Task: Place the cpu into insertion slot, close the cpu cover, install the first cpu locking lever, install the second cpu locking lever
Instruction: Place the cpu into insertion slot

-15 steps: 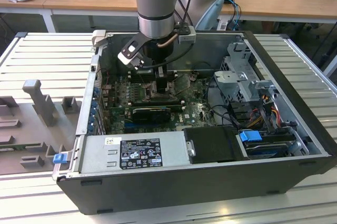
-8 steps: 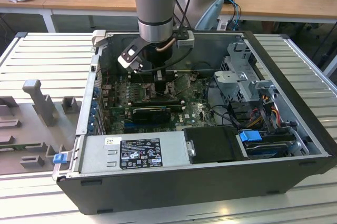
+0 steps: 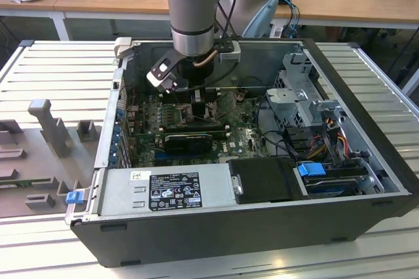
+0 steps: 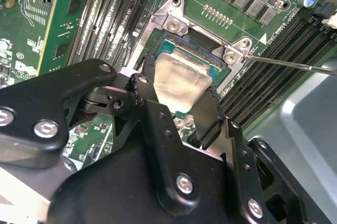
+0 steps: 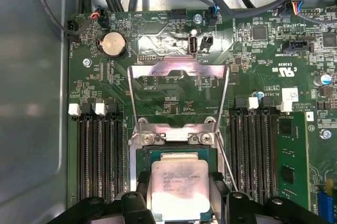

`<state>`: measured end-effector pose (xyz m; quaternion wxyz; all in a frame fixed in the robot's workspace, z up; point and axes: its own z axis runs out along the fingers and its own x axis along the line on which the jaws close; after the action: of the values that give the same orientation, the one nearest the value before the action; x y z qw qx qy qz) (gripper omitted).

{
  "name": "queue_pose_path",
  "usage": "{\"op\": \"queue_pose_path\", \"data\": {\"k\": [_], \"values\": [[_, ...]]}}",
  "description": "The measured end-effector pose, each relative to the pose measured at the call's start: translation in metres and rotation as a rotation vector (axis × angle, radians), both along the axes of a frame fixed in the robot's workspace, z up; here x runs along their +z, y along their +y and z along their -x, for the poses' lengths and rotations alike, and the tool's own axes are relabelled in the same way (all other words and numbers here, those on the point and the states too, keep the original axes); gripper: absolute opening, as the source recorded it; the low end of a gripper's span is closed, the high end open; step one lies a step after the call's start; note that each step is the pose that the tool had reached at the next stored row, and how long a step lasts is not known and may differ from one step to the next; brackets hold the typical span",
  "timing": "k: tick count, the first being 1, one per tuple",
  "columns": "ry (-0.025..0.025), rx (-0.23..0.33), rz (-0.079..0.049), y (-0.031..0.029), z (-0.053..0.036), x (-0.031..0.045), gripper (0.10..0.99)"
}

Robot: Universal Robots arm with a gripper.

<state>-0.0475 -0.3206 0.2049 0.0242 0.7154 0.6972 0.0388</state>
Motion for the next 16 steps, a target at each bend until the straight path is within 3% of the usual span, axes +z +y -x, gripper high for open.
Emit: {"op": "queue_pose_path", "data": {"k": [5,7,9,13,15,16], "values": [[0.0005,0.0,0.0,0.0003,0.0001,-0.0019,0.525],[0.0004,0.0,0.0,0.0003,0.0001,-0.0019,0.604],[0.0004,0.0,0.0,0.0011,0.0002,-0.002,0.604],[0.0004,0.0,0.0,0.0011,0.0002,0.0039,0.604],[0.0005,0.0,0.0,0.0011,0.0001,0.0059,0.592],[0.0004,0.0,0.0,0.0011,0.0001,0.007,0.459]]}}
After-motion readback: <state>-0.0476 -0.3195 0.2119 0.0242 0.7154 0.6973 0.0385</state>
